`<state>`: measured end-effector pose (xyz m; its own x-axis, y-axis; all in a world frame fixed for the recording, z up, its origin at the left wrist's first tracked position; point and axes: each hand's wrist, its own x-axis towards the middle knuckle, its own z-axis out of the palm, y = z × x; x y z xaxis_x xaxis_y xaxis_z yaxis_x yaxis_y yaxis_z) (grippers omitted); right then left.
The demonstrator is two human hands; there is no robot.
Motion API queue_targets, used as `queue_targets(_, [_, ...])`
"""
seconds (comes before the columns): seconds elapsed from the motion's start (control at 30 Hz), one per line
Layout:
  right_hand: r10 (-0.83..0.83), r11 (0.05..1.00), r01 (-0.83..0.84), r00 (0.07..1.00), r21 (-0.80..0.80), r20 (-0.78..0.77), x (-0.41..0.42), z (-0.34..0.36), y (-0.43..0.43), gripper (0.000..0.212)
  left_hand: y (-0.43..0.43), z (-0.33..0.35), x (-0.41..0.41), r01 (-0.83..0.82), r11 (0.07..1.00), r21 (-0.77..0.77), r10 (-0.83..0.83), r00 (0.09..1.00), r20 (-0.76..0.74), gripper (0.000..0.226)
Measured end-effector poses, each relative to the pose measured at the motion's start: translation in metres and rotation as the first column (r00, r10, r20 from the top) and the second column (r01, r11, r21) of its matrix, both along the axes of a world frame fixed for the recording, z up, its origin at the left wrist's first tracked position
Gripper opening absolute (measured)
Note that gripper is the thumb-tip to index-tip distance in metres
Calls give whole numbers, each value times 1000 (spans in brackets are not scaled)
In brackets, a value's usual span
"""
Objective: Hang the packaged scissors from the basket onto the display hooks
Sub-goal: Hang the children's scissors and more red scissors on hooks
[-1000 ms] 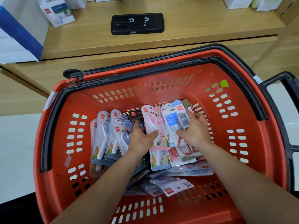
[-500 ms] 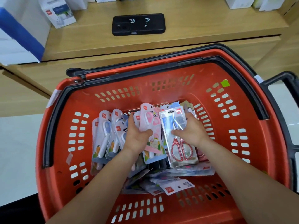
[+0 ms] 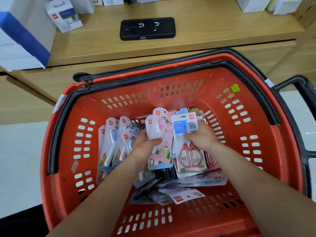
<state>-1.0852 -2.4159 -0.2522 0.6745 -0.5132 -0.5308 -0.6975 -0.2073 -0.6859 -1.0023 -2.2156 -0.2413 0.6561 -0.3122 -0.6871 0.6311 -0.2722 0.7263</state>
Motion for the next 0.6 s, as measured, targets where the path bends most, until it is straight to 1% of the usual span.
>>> queue_targets(0.13, [-99,981,87,993,173,63,-5,0,1,31,0,-7,0,34,999,20,-34,999,0,32])
queue_targets(0.27, [-192,942,159,978,295,87,-8,1,5,28,0,-10,-2,93,995,30,-93,995,20,43])
queue_targets(0.33, [-242,929,202,966,309,95,-8,-1,4,24,0,-10,-3,104,995,8,-104,994,11,45])
queue_targets(0.43, [-315,913,268,942,307,116,-8,1,2,29,3,-8,-3,90,996,-15,-90,996,-10,39])
queue_targets(0.53, [-370,905,324,919,276,134,-14,5,-1,32,8,-4,-2,82,996,-35,-82,997,-7,38])
queue_targets(0.6, [-372,913,335,918,235,137,-15,13,-3,33,12,1,-2,74,997,-33,-74,997,-6,38])
